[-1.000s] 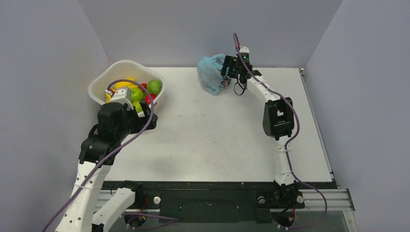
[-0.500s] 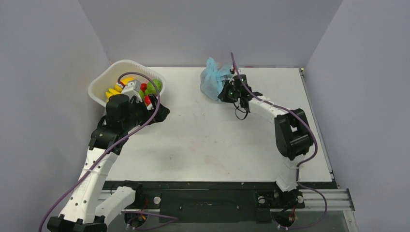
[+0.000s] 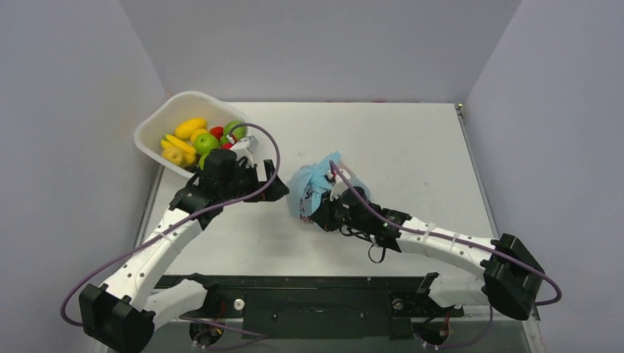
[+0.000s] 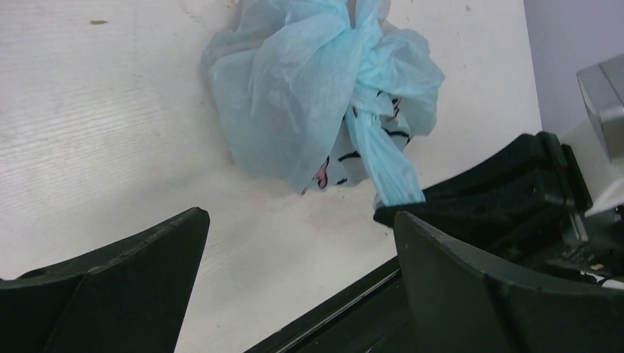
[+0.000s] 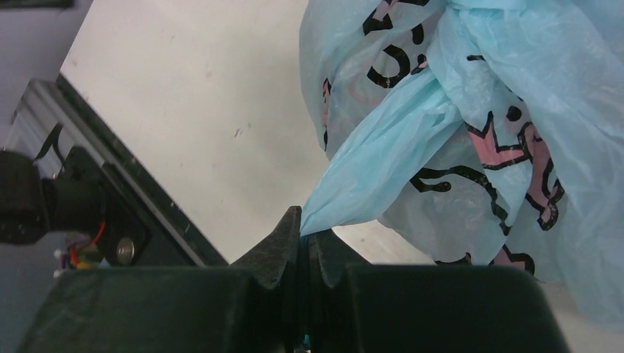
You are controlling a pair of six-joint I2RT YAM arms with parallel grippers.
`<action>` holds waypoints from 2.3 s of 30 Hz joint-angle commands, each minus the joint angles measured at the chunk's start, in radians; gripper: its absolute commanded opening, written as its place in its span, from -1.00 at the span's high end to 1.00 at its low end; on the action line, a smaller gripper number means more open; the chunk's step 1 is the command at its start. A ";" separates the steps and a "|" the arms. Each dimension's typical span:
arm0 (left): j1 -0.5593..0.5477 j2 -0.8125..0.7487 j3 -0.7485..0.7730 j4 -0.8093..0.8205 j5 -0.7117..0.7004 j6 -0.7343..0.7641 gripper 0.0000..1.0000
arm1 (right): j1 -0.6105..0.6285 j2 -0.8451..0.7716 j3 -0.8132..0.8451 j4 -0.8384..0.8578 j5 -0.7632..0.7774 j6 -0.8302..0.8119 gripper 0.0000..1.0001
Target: Take the fake fruits out of the plastic bag
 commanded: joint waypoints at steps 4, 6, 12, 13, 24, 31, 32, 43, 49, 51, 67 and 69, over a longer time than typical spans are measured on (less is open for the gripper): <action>-0.158 0.093 -0.001 0.141 -0.112 0.030 -0.95 | 0.128 -0.186 -0.166 0.000 0.070 0.024 1.00; -0.179 0.132 0.001 0.174 -0.131 0.032 -0.95 | 0.128 -0.232 -0.205 -0.004 0.098 0.048 0.90; -0.189 0.263 0.030 0.205 -0.151 0.061 -0.91 | 0.127 -0.386 -0.246 -0.081 0.233 0.115 0.21; -0.189 0.274 0.035 0.213 -0.150 0.064 -0.89 | 0.125 -0.421 -0.244 -0.105 0.268 0.115 0.13; -0.188 0.427 0.108 0.287 -0.105 0.046 -0.33 | -0.155 -0.372 -0.034 -0.304 0.204 -0.028 -0.15; -0.191 0.357 0.030 0.341 -0.066 0.001 0.86 | -0.196 -0.197 0.176 -0.348 0.198 -0.152 -0.16; -0.191 0.344 0.005 0.347 -0.059 -0.006 0.97 | -0.197 -0.165 0.186 -0.338 0.191 -0.169 -0.15; -0.191 0.275 -0.093 0.407 -0.005 -0.091 1.00 | -0.123 -0.029 0.194 -0.122 0.073 -0.388 -0.08; -0.191 0.260 -0.088 0.417 0.006 -0.099 1.00 | -0.104 0.062 0.200 -0.076 0.063 -0.435 -0.05; -0.191 0.257 -0.078 0.407 0.003 -0.096 1.00 | -0.094 0.076 0.206 -0.079 0.069 -0.451 -0.04; -0.191 0.192 -0.114 0.272 -0.194 -0.140 1.00 | -0.094 0.024 0.131 -0.003 0.546 -0.299 1.00; -0.190 0.155 -0.134 0.222 -0.298 -0.166 1.00 | -0.125 -0.033 0.085 0.006 0.657 -0.190 1.00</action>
